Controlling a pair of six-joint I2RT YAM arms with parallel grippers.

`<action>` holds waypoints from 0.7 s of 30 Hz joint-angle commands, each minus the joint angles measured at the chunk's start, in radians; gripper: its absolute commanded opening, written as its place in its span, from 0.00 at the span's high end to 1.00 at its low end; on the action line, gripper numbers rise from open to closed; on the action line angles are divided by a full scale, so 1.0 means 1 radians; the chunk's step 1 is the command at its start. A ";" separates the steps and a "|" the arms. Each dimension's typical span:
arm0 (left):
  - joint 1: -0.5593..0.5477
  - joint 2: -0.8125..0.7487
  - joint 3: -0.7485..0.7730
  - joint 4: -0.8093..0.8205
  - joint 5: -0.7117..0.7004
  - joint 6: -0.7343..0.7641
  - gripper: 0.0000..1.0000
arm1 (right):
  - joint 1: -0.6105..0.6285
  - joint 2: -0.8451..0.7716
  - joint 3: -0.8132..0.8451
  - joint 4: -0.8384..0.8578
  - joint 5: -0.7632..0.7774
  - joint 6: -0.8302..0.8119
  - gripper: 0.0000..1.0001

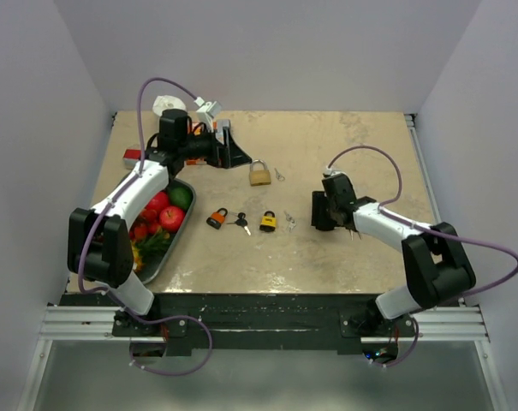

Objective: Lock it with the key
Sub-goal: Place the lock at the center of the board.

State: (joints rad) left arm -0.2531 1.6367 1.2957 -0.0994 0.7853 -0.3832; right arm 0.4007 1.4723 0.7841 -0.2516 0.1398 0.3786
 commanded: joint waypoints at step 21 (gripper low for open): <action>0.023 0.017 0.027 -0.028 -0.008 0.027 0.01 | 0.058 0.154 0.121 -0.009 0.090 0.088 0.46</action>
State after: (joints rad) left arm -0.2420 1.6474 1.2957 -0.1135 0.7811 -0.3790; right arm 0.4583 1.6093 0.8494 -0.2317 0.1761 0.4160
